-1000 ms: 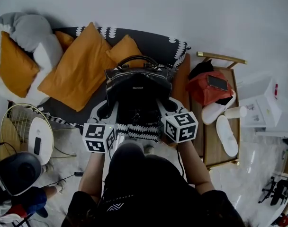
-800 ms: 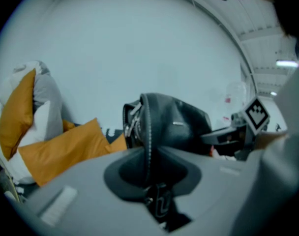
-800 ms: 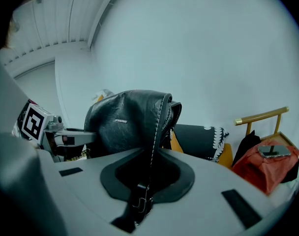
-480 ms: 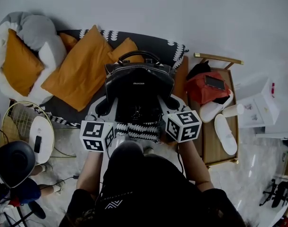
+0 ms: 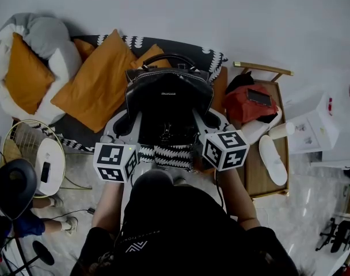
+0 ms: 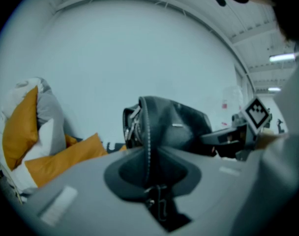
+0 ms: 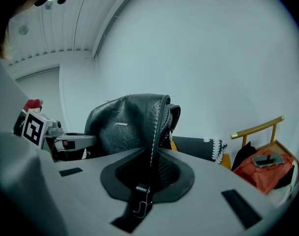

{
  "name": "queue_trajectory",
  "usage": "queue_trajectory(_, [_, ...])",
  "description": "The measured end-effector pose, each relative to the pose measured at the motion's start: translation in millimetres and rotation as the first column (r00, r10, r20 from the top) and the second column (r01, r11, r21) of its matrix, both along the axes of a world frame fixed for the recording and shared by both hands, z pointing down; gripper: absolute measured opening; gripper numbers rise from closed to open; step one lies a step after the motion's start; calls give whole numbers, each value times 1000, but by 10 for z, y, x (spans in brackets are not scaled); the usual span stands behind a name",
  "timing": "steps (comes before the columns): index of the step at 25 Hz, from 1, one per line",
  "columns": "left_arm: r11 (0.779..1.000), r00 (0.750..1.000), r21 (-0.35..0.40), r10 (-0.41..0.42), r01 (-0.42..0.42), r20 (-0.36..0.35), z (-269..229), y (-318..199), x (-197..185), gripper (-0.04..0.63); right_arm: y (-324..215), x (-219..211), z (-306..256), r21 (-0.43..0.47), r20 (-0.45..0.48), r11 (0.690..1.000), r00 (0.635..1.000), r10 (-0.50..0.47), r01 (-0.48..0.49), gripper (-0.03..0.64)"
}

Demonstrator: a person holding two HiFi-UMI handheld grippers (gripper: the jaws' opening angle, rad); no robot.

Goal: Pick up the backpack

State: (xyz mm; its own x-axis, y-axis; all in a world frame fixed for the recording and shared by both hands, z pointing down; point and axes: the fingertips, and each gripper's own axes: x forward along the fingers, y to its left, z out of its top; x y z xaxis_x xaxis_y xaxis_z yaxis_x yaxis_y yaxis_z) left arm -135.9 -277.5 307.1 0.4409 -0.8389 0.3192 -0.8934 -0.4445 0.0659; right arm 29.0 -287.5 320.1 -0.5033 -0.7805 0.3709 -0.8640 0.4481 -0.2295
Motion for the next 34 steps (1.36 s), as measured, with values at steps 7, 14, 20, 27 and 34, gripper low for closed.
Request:
queue_trajectory(7, [999, 1000, 30, -12, 12, 7, -133, 49, -21, 63, 13, -24, -116, 22, 14, 1000, 1000, -16, 15, 25])
queue_trajectory(14, [998, 999, 53, -33, 32, 18, -219, 67, -59, 63, 24, -59, -183, 38, 30, 999, 999, -24, 22, 23])
queue_trajectory(20, [998, 999, 51, -38, 38, 4, -247, 102, -82, 63, 26, -89, -206, 38, 32, 999, 999, -31, 29, 23])
queue_trajectory(27, [998, 999, 48, -37, 36, 6, -216, 132, -97, 63, 66, -92, -172, 27, 33, 999, 999, -25, 24, 23])
queue_trajectory(34, [999, 1000, 43, -32, 32, -2, -195, 147, -96, 63, 77, -88, -143, 22, 31, 1000, 999, -19, 18, 23])
